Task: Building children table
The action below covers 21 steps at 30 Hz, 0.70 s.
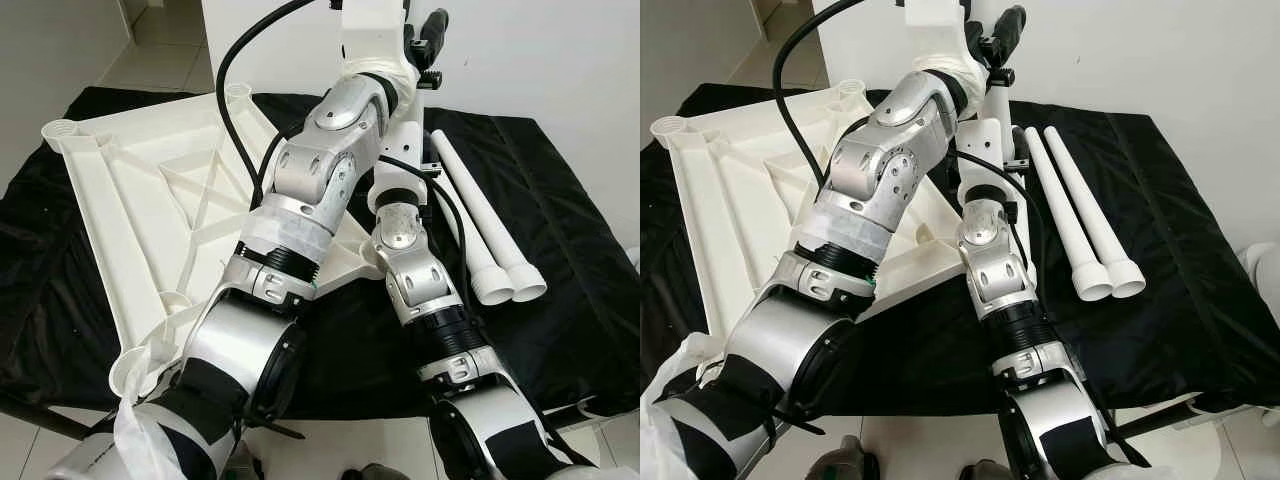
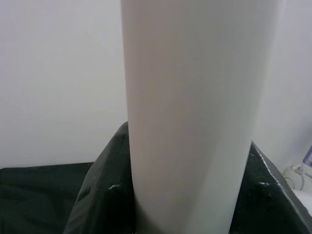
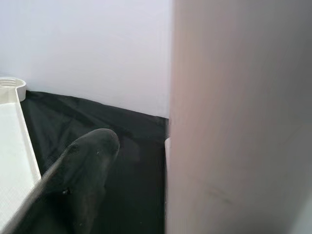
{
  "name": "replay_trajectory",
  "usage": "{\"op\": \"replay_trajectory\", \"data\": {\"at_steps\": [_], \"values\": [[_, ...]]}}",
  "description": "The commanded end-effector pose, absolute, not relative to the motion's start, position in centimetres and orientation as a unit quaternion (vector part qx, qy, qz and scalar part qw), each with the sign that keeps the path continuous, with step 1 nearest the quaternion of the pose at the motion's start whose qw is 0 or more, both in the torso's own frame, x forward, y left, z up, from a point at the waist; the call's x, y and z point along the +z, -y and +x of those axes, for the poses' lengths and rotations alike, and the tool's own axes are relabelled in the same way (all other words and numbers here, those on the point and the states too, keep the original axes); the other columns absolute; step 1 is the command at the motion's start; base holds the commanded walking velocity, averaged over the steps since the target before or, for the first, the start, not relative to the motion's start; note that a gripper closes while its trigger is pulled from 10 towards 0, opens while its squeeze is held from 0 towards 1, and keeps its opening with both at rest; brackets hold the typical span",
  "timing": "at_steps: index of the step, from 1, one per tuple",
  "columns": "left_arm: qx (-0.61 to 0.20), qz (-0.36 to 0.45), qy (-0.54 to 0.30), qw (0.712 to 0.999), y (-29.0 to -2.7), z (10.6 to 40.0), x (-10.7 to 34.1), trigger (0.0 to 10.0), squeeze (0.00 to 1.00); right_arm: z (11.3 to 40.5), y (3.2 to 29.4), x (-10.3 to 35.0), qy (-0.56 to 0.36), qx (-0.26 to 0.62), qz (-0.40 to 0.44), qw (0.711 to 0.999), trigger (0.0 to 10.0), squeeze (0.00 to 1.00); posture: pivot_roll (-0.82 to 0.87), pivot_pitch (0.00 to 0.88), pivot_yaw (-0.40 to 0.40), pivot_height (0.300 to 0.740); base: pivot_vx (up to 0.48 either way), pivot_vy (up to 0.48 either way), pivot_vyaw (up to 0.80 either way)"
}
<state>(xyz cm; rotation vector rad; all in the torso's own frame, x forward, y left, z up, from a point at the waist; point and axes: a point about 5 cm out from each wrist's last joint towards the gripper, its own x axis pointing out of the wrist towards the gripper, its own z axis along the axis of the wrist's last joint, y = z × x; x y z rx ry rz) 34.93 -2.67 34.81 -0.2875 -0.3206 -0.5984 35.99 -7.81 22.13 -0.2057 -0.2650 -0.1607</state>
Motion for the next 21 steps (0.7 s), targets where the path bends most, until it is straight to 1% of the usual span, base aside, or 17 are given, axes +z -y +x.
{"op": "replay_trajectory", "data": {"at_steps": [1, 3, 4, 13, 14, 21], "values": [[-0.307, -0.137, 0.149, 0.93, 3.5, 34.5, 34.73, 10.0, 0.0, 36.12, 7.59, 22.79, 0.144, -0.075, -0.102, 0.981, 3.5, 0.0, 0.04, 0.0, -0.055, 0.74, 0.0, 0.0, 0.0], [-0.307, -0.137, 0.15, 0.93, 3.5, 34.5, 34.75, 10.0, 0.0, 36.15, 7.57, 22.8, 0.143, -0.074, -0.101, 0.982, 3.5, 0.0, 0.04, 0.0, -0.055, 0.74, 0.0, 0.0, 0.0], [-0.306, -0.137, 0.15, 0.93, 3.48, 34.5, 34.77, 10.0, 0.0, 36.17, 7.56, 22.81, 0.142, -0.074, -0.097, 0.982, 0.0, 0.0, 0.04, 0.0, -0.055, 0.74, 0.0, 0.0, 0.0], [-0.307, -0.138, 0.152, 0.929, 3.46, 34.48, 34.88, 10.0, 0.0, 36.34, 7.74, 22.76, 0.131, -0.078, -0.077, 0.985, 0.0, 0.0, 0.04, 0.0, -0.051, 0.74, 0.0, 0.0, 0.0], [-0.318, -0.146, 0.152, 0.924, 3.64, 34.37, 34.97, 10.0, 0.0, 36.4, 7.82, 22.67, 0.126, -0.077, -0.069, 0.987, 0.0, 0.0, 0.04, 0.0, -0.051, 0.74, 0.0, 0.0, 0.0], [-0.331, -0.163, 0.152, 0.917, 3.8, 34.26, 35.02, 10.0, 0.0, 36.46, 7.85, 22.65, 0.124, -0.077, -0.065, 0.987, 0.0, 0.0, 0.04, 0.0, -0.047, 0.74, 0.0, 0.0, 0.0]]}}
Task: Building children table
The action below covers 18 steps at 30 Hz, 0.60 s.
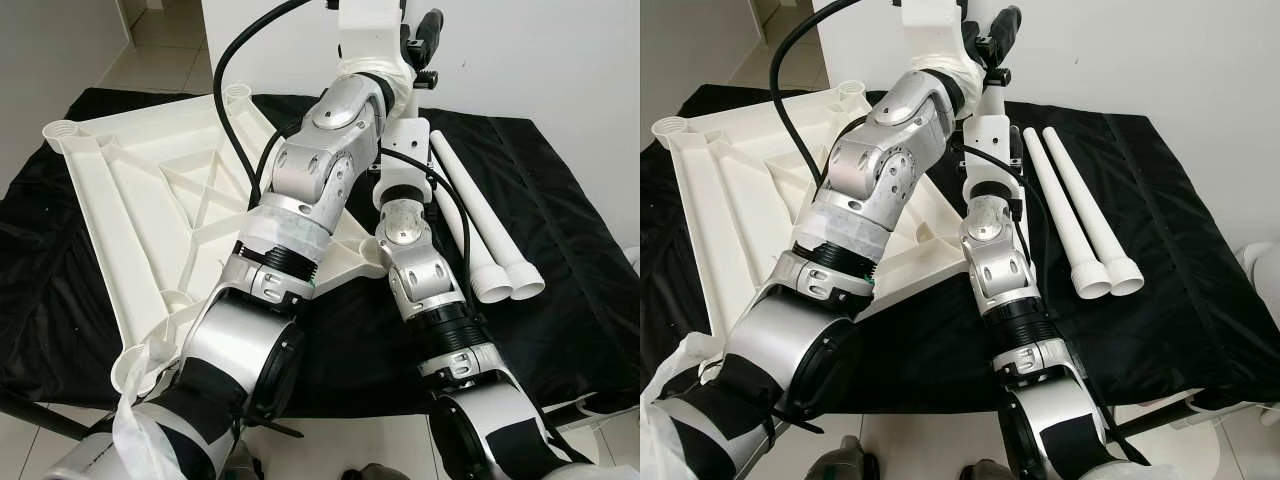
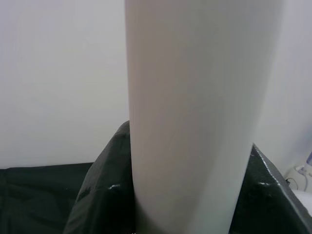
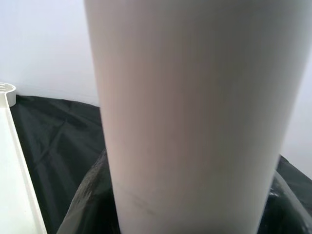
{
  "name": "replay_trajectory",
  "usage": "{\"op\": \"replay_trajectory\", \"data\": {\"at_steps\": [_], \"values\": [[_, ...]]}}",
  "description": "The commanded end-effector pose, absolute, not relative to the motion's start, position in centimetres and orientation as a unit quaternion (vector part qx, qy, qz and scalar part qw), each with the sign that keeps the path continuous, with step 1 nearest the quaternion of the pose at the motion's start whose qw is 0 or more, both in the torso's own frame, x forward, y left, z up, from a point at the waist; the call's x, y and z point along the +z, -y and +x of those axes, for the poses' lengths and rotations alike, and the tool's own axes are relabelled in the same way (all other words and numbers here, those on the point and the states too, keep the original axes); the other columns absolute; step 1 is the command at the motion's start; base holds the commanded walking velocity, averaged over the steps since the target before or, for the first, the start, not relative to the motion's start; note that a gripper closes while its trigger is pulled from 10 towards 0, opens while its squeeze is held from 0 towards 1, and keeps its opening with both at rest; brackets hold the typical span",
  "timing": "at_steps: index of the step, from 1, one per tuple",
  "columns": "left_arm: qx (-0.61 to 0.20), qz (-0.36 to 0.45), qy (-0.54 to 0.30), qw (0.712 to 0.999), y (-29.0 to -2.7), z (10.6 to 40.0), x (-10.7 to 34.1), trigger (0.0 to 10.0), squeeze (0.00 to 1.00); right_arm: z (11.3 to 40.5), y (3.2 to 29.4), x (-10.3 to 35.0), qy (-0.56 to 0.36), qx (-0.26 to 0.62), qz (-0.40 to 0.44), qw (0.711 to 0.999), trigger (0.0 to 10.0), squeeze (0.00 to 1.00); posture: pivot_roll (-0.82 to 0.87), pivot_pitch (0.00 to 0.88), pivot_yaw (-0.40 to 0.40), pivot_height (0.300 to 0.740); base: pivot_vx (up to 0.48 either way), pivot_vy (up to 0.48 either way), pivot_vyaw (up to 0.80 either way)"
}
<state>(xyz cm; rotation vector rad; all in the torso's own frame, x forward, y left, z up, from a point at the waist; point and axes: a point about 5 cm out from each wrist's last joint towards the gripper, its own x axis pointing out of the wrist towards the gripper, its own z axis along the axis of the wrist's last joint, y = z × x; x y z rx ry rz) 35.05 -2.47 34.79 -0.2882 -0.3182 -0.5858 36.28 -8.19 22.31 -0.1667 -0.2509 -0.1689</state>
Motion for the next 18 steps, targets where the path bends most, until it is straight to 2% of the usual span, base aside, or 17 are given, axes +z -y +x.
{"op": "replay_trajectory", "data": {"at_steps": [1, 2, 13, 15, 16, 18], "values": [[-0.338, -0.165, 0.156, 0.913, 3.8, 34.2, 35.1, 10.0, 0.0, 36.5, 7.9, 22.6, 0.121, -0.079, -0.064, 0.987, 9.2, 0.0, 0.04, 0.0, -0.044, 0.74, 0.0, 0.0, 0.0], [-0.347, -0.167, 0.158, 0.909, 3.8, 34.1, 35.1, 10.0, 1.0, 36.5, 8.0, 22.6, 0.12, -0.082, -0.063, 0.987, 10.0, 0.0, 0.04, 0.0, -0.041, 0.74, 0.0, 0.0, 0.0], [-0.375, -0.177, 0.167, 0.895, 3.9, 33.5, 35.3, 10.0, 1.0, 36.6, 8.6, 22.6, 0.115, -0.095, -0.048, 0.988, 10.0, 0.0, 0.04, 0.001, -0.038, 0.74, 0.0, 0.0, 0.0], [-0.379, -0.176, 0.169, 0.892, 3.8, 33.4, 35.3, 10.0, 0.96, 36.6, 8.8, 22.6, 0.114, -0.098, -0.046, 0.988, 10.0, 0.0, 0.04, 0.001, -0.038, 0.74, 0.0, 0.0, 0.0], [-0.38, -0.172, 0.174, 0.892, 3.7, 33.3, 35.3, 10.0, 0.0, 36.6, 9.0, 22.5, 0.113, -0.104, -0.041, 0.987, 10.0, 0.0, 0.04, 0.0, -0.039, 0.74, 0.0, 0.0, 0.0], [-0.372, -0.169, 0.186, 0.893, 3.3, 33.3, 35.4, 10.0, 0.0, 36.5, 9.8, 22.5, 0.113, -0.115, -0.032, 0.986, 10.0, 0.0, 0.04, 0.0, -0.041, 0.74, 0.0, 0.0, 0.0]]}}
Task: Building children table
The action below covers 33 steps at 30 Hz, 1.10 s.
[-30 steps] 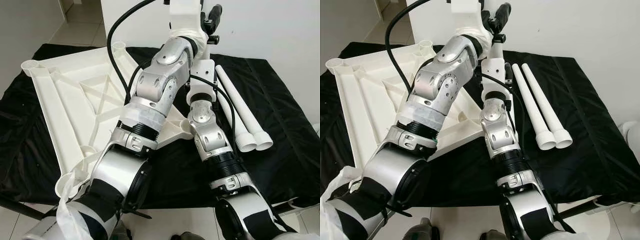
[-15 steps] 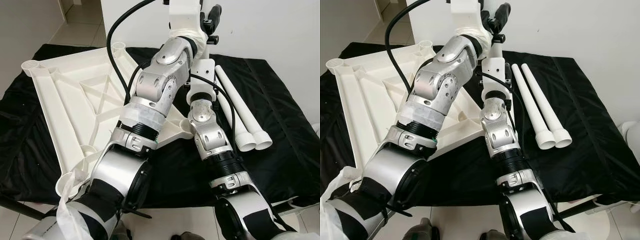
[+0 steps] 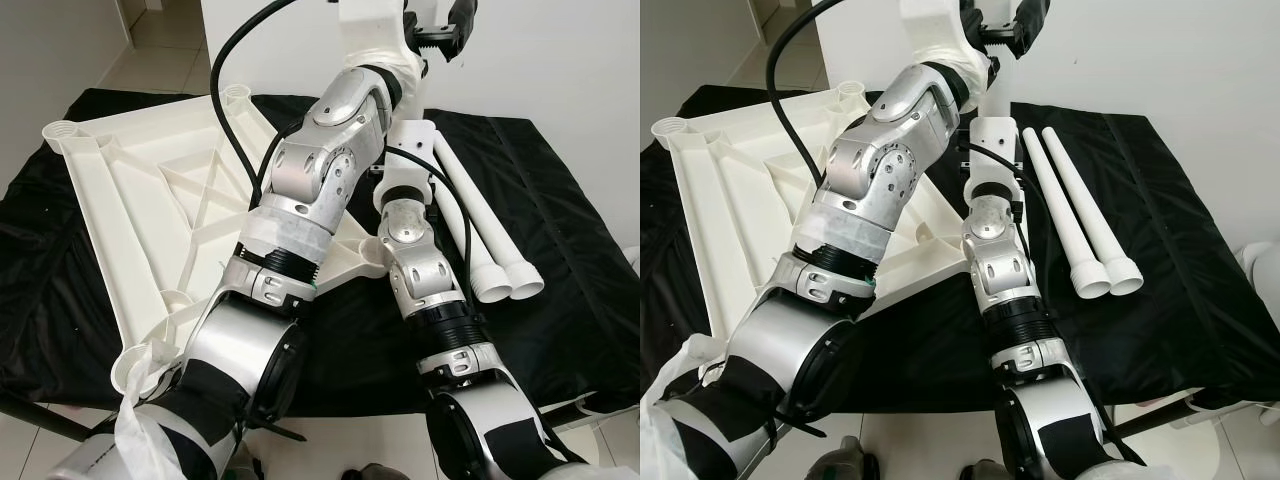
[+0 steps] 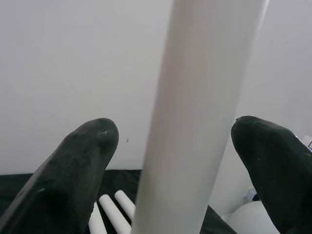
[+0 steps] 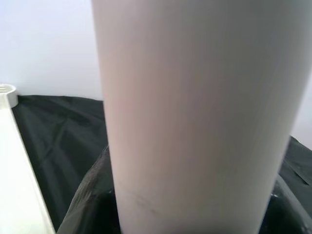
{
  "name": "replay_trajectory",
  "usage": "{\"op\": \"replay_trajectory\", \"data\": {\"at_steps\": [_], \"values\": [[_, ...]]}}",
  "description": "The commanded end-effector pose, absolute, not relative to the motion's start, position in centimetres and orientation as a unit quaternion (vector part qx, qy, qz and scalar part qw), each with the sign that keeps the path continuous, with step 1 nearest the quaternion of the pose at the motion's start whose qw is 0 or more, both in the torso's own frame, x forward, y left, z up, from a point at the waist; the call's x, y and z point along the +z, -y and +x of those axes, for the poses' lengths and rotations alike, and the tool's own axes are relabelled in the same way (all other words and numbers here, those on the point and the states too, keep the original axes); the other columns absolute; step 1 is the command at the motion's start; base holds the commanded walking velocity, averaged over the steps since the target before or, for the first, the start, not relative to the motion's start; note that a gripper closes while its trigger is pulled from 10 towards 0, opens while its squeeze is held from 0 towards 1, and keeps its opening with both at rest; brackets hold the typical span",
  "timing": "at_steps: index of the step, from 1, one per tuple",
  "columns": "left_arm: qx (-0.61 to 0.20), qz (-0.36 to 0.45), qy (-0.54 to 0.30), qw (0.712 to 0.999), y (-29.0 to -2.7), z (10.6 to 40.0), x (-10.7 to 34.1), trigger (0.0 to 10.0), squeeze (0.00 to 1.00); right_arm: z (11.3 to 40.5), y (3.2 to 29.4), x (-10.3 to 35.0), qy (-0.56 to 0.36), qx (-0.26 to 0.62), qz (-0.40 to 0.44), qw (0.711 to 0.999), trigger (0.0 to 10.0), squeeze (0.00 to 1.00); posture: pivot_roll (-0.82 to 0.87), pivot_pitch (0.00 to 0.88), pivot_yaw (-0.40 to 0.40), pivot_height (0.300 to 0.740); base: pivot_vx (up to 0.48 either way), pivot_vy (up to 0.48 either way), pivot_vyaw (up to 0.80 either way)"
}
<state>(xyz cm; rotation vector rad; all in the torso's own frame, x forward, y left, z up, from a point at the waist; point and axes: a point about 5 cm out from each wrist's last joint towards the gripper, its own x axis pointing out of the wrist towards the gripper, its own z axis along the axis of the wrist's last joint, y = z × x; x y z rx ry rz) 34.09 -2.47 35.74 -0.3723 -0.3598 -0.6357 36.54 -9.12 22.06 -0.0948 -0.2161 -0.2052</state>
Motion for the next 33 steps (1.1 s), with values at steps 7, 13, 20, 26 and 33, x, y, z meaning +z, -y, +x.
{"op": "replay_trajectory", "data": {"at_steps": [7, 13, 20, 26, 33], "values": [[-0.361, -0.165, 0.207, 0.894, 2.3, 33.5, 35.5, 10.0, 0.0, 36.3, 11.1, 22.4, 0.111, -0.128, -0.019, 0.985, 10.0, 0.0, 0.04, 0.0, -0.054, 0.74, 0.0, 0.0, 0.0], [-0.337, -0.151, 0.21, 0.905, 0.7, 34.4, 34.7, 10.0, 0.0, 36.0, 12.6, 22.3, 0.116, -0.127, 0.004, 0.985, 10.0, 0.0, 0.04, 0.0, -0.06, 0.74, 0.0, 0.0, 0.0], [-0.314, -0.113, 0.206, 0.92, -1.0, 35.3, 33.4, 10.0, 0.0, 35.4, 13.9, 22.0, 0.135, -0.097, -0.009, 0.986, 10.0, 0.0, 0.03, 0.0, -0.04, 0.74, 0.0, 0.0, 0.0], [-0.3, -0.077, 0.203, 0.929, -1.9, 35.7, 31.8, 10.0, 0.0, 34.5, 15.5, 21.2, 0.135, -0.079, 0.01, 0.988, 10.0, 0.0, 0.03, 0.0, -0.029, 0.74, 0.0, 0.0, 0.0], [-0.288, -0.028, 0.181, 0.94, -3.4, 35.8, 28.0, 10.0, 0.0, 33.0, 16.7, 19.8, 0.141, -0.063, 0.0, 0.988, 10.0, 0.0, 0.03, 0.0, -0.01, 0.74, 0.0, 0.0, 0.0]]}}
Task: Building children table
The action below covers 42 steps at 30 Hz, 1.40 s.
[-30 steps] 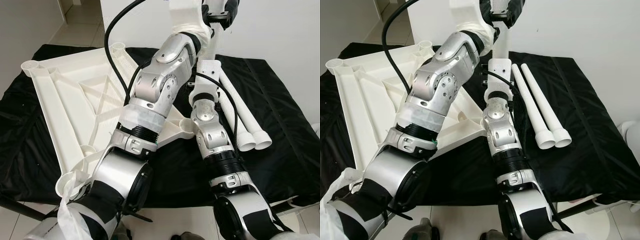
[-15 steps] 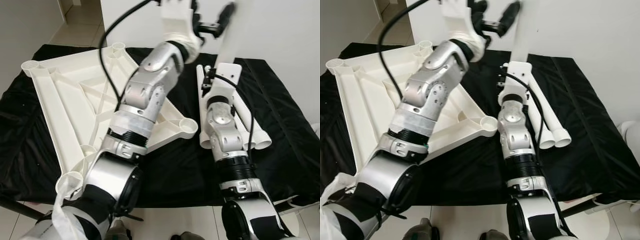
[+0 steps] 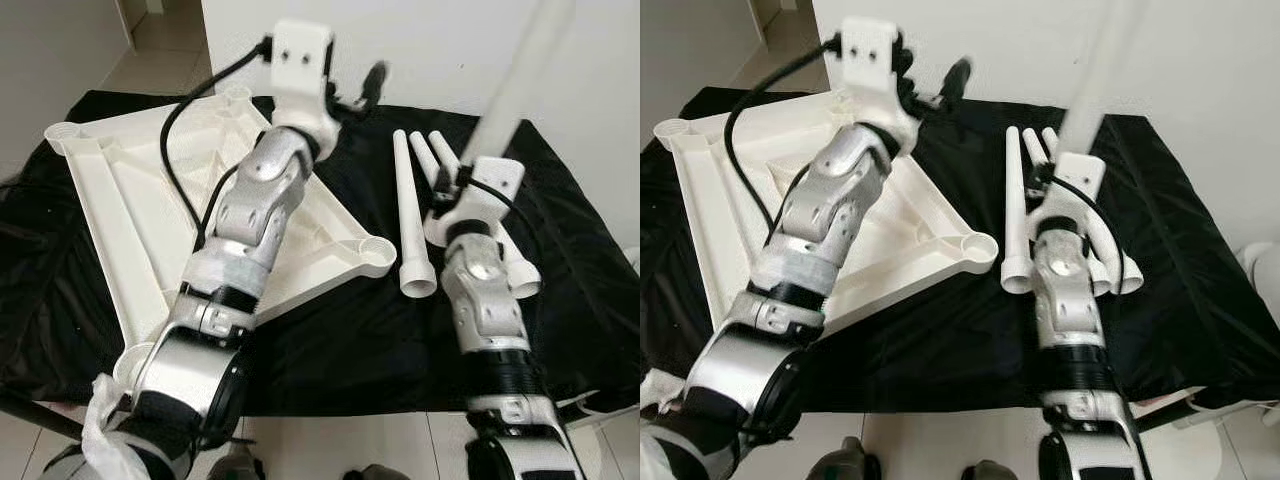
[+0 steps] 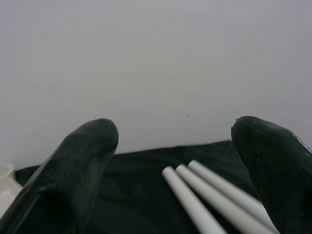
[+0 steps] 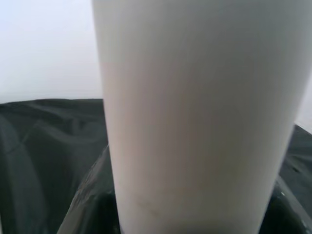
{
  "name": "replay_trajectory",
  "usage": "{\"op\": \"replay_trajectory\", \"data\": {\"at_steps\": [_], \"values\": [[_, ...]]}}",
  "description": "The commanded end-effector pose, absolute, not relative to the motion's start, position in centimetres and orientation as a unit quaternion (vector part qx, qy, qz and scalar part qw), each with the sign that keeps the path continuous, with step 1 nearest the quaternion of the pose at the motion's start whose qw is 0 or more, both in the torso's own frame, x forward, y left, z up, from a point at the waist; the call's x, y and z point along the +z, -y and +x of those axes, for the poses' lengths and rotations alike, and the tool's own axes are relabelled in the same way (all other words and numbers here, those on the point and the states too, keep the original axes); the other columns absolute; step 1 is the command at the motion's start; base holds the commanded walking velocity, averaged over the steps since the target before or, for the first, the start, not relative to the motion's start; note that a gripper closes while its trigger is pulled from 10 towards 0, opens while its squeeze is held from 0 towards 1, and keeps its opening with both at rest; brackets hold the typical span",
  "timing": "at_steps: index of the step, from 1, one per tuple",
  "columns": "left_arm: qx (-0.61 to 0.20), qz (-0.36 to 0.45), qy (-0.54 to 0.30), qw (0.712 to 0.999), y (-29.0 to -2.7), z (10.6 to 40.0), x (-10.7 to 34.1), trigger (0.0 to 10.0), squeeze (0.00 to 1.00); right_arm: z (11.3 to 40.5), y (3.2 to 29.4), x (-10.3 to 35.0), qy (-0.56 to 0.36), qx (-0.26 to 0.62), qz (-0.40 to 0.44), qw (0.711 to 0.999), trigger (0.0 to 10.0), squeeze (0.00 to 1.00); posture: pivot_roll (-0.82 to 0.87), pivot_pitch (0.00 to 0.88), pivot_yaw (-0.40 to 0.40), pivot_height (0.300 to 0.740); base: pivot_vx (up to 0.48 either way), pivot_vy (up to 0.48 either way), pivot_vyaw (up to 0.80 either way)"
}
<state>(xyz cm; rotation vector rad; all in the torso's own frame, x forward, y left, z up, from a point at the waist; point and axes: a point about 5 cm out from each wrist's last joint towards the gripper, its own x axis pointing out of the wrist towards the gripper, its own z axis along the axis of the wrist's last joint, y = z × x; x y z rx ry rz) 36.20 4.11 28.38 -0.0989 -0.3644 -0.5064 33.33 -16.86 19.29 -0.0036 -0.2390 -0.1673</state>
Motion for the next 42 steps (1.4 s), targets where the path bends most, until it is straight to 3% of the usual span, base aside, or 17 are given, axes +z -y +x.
{"op": "replay_trajectory", "data": {"at_steps": [1, 13, 20, 30, 42], "values": [[-0.288, -0.028, 0.181, 0.94, -3.4, 35.8, 28.0, 10.0, 0.0, 33.0, 16.7, 19.8, 0.141, -0.063, 0.0, 0.988, 10.0, 0.0, 0.03, 0.0, -0.01, 0.74, 0.0, 0.0, 0.0], [-0.374, 0.007, 0.093, 0.923, -3.1, 34.5, 23.5, 10.0, 0.0, 32.1, 17.3, 21.0, 0.204, -0.055, 0.039, 0.977, 10.0, 0.0, 0.06, 0.0, -0.013, 0.74, 0.0, 0.0, 0.0], [-0.378, 0.07, -0.002, 0.923, -2.0, 34.0, 19.0, 10.0, 0.0, 31.6, 18.7, 22.1, 0.227, -0.079, 0.027, 0.97, 10.0, 0.0, 0.05, 0.0, -0.016, 0.74, 0.0, 0.0, 0.0], [-0.417, 0.175, -0.065, 0.89, -1.6, 32.4, 15.3, 10.0, 0.0, 31.4, 19.5, 22.4, 0.237, -0.085, 0.015, 0.968, 10.0, 0.0, 0.05, 0.0, -0.018, 0.74, 0.0, 0.0, 0.0], [-0.459, 0.176, -0.123, 0.862, -1.4, 31.1, 13.7, 10.0, 0.0, 31.2, 19.7, 22.4, 0.233, -0.086, -0.001, 0.969, 10.0, 0.0, 0.04, 0.0, -0.022, 0.74, 0.0, 0.0, 0.0]]}}
